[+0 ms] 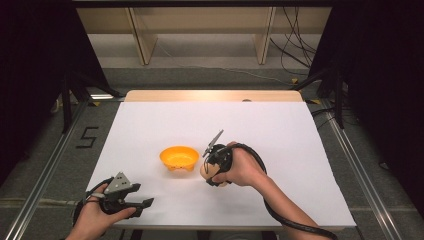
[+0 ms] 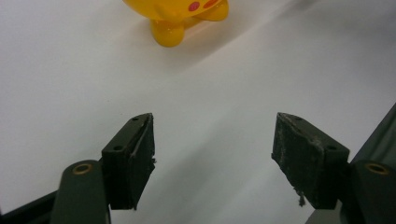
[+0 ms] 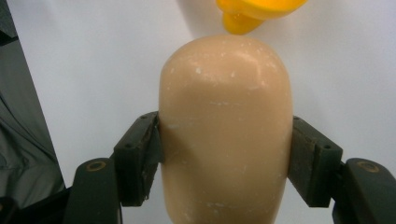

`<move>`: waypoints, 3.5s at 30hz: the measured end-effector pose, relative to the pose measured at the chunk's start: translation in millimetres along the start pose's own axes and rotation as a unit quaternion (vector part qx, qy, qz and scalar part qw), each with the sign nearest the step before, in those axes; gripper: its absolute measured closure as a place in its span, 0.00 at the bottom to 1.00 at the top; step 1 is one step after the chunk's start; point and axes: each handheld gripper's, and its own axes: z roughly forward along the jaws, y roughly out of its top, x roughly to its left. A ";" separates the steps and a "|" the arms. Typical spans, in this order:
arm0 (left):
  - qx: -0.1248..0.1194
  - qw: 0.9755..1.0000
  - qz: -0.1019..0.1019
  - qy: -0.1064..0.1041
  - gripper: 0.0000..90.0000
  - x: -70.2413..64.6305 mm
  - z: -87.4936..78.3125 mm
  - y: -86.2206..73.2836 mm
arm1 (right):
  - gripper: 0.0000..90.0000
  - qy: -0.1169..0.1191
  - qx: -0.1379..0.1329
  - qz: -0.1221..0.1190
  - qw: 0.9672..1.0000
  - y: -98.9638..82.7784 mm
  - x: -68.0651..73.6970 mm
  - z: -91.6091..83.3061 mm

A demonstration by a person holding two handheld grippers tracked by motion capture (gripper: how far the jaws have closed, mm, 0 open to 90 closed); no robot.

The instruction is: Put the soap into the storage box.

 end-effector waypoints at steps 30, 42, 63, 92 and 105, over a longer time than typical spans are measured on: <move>-0.016 1.000 -0.011 0.002 0.33 -1.2 -0.4 0.7 | 0.39 -0.010 -0.035 0.010 0.999 6.2 -9.3 -8.8; -0.017 1.000 -0.010 0.005 0.33 -0.7 -0.6 0.7 | 0.39 -0.014 -0.053 0.008 0.998 9.6 -12.7 -9.5; -0.023 1.000 -0.020 0.003 0.33 -1.9 -0.4 0.9 | 0.39 -0.020 -0.070 0.006 0.997 18.2 -15.2 -12.3; -0.028 1.000 -0.008 0.006 0.33 -1.1 -2.3 2.5 | 0.39 -0.023 -0.077 -0.007 0.997 35.9 -16.0 -15.5; -0.032 0.999 -0.021 0.002 0.33 -1.8 -2.0 2.1 | 0.39 -0.019 -0.078 -0.006 0.997 41.5 -17.7 -13.3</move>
